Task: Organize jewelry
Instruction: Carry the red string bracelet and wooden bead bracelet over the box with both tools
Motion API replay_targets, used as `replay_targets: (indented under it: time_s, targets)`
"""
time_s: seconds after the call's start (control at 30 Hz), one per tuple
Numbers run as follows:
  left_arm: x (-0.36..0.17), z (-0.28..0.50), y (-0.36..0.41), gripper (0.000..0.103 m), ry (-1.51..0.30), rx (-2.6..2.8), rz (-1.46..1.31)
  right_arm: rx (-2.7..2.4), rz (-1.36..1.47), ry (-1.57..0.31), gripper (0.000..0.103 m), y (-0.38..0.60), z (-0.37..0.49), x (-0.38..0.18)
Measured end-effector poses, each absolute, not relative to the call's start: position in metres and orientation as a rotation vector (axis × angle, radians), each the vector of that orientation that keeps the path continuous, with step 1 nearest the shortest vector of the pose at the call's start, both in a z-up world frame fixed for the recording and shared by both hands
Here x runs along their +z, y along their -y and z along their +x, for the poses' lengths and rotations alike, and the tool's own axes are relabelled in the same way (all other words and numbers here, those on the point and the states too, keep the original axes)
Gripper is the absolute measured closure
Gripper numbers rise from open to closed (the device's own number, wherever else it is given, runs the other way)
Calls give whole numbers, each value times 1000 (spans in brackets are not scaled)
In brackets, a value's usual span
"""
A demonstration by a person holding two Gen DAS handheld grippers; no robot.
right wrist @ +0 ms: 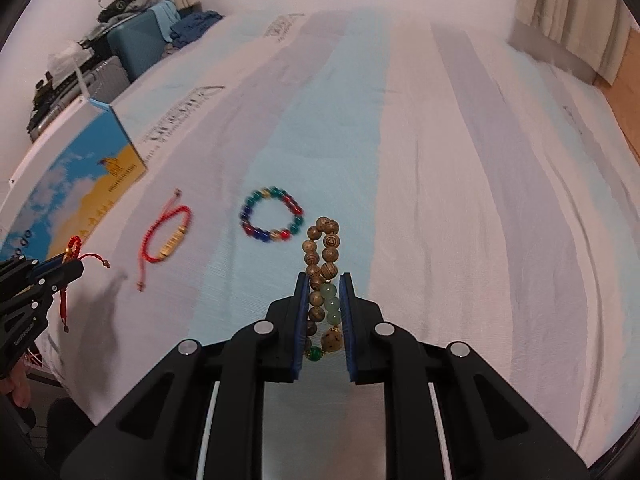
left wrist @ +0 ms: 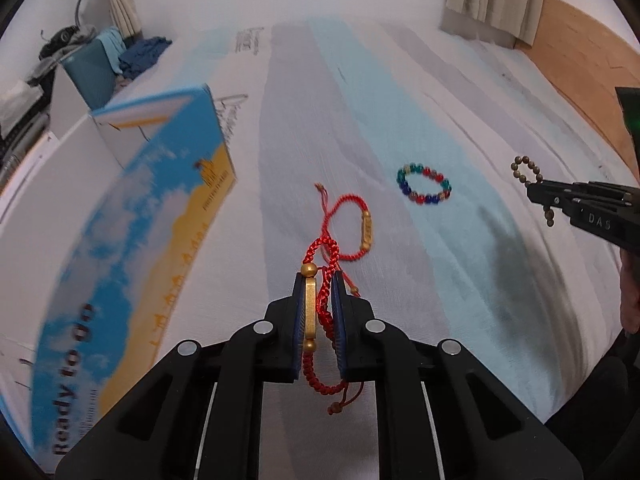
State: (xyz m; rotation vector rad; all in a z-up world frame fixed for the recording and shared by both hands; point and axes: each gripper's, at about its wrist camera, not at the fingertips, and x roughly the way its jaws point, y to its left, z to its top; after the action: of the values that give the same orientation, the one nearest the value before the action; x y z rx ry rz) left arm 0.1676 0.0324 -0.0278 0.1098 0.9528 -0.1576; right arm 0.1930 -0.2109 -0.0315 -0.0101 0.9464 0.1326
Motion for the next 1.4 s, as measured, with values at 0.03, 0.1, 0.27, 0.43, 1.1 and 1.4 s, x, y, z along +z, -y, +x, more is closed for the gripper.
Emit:
replay_targets:
  time_s: [0.03,0.1,0.27,0.43,1.1,1.4]
  targets:
    - [-22,166,-34,92,-945,-153,110,139,-13,-937,89,206,192,-26]
    - [-10,164,-39,92,-932,-145,111,149,-22,-922,89,197,190,-16]
    - [15,160,-54,92,-901,-110,111,180,-37,-887,89,171,186,5]
    - [35,153,-76,92,-874,-71,103,219,-52,-844,89,140,179,27]
    - [88,116,-207,91,-832,100,47,456,-154,-737,89,-23,167,84]
    - [86,114,-256,91,-866,125,13,585,-269,-738,89,-103,162,84]
